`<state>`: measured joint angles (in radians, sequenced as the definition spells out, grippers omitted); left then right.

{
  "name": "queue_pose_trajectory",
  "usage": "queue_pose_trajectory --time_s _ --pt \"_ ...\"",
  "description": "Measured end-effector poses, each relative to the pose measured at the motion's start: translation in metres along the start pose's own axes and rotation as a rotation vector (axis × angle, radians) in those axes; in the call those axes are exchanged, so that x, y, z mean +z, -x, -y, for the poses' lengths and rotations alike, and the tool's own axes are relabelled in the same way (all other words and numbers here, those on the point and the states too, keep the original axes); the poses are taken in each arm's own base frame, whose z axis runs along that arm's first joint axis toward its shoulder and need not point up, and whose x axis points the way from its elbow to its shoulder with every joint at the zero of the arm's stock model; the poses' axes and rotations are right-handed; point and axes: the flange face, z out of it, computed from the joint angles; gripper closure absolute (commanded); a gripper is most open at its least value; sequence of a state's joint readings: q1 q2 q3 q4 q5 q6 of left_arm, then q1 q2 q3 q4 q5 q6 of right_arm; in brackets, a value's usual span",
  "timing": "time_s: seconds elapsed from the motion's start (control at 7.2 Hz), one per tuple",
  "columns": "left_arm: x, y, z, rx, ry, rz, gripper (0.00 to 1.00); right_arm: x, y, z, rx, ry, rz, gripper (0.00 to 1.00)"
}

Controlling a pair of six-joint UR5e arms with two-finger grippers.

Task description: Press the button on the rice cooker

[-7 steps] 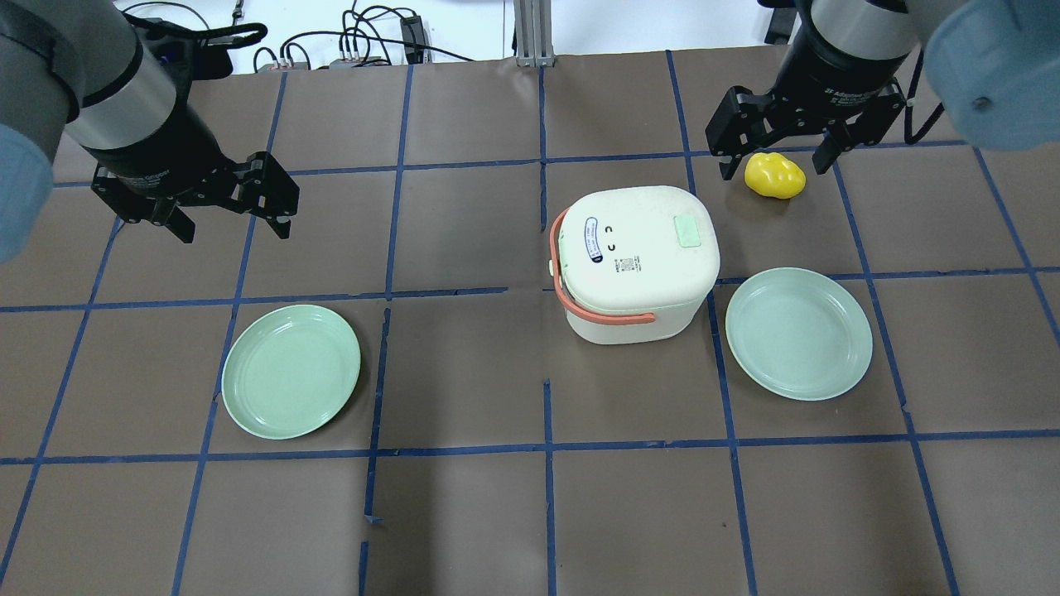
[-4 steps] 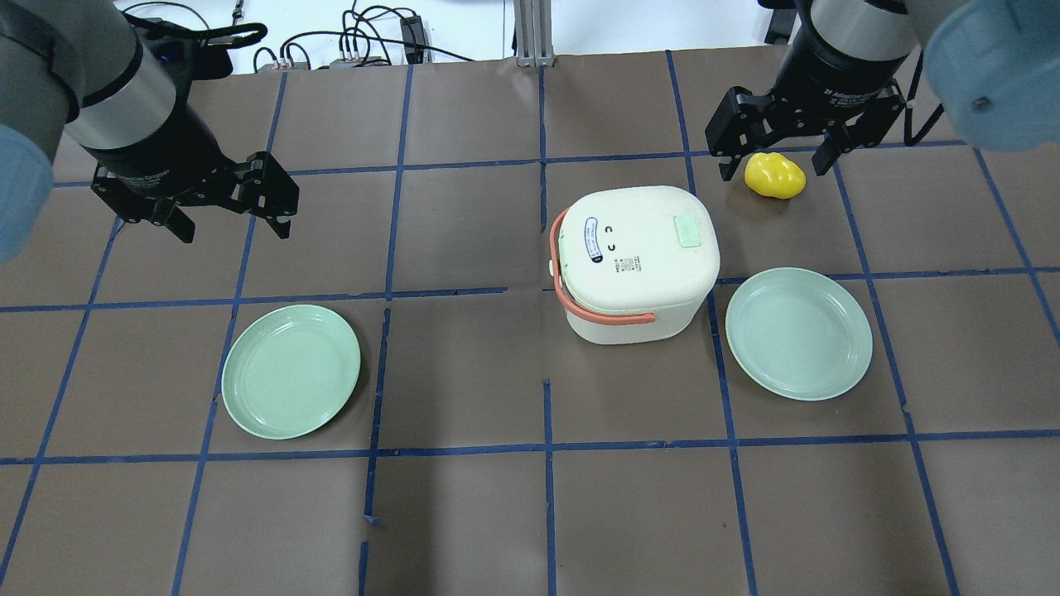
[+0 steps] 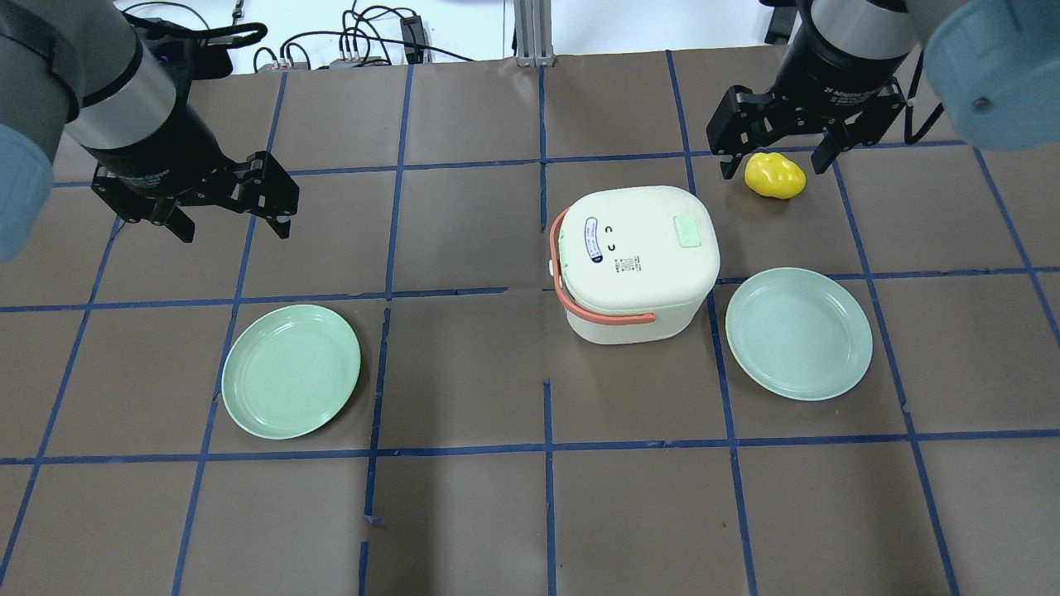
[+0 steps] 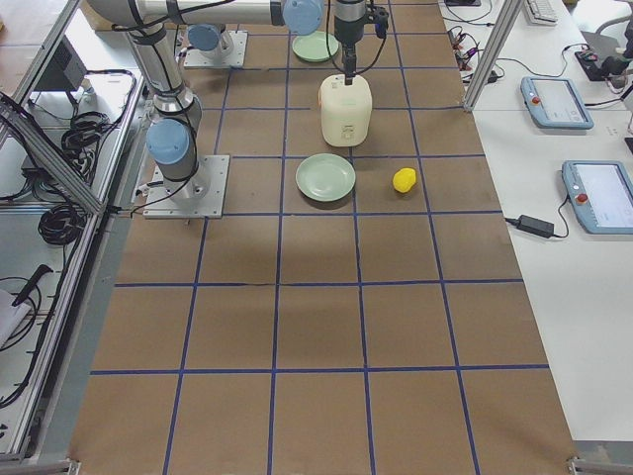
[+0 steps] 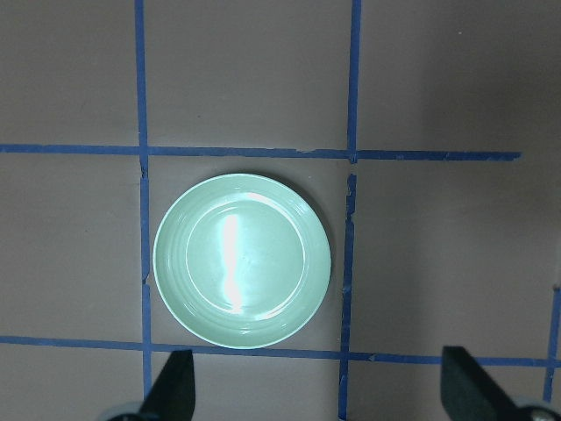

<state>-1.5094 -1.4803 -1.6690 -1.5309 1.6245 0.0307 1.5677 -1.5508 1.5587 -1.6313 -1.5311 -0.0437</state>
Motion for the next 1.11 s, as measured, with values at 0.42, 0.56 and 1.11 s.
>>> queue_pose_trajectory --time_s 0.42,0.56,1.11 --pt "0.000 0.000 0.000 0.000 0.001 0.000 0.00 0.002 0.000 -0.001 -0.007 0.008 -0.001 0.44" --pt "0.000 0.000 0.000 0.000 0.001 0.000 0.00 0.004 0.000 0.001 -0.010 0.012 0.004 0.16" --pt "0.000 0.000 0.000 0.000 0.000 0.000 0.00 0.021 0.007 0.007 0.009 0.062 0.081 0.42"
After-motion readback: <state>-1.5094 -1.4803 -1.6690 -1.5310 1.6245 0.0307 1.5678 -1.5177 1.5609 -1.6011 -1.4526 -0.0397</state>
